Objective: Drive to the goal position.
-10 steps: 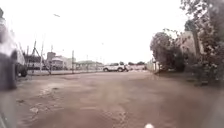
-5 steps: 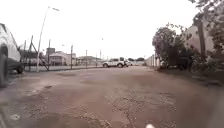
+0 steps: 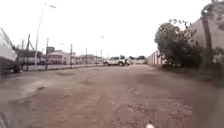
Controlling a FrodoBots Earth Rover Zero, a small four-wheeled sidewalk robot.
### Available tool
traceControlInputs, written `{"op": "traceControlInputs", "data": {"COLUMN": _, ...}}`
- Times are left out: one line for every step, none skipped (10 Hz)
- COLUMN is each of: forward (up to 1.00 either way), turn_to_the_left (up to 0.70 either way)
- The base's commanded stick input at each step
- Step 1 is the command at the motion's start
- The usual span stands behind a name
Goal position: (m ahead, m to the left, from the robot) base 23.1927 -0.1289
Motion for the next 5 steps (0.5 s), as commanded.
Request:
{"op": "traceControlInputs", "data": {"forward": 0.7, "turn_to_the_left": -0.35}}
{"op": "traceControlInputs", "data": {"forward": 0.7, "turn_to_the_left": -0.35}}
{"op": "traceControlInputs", "data": {"forward": 0.7, "turn_to_the_left": -0.35}}
{"op": "traceControlInputs", "data": {"forward": 0.7, "turn_to_the_left": -0.35}}
{"op": "traceControlInputs", "data": {"forward": 0.7, "turn_to_the_left": -0.35}}
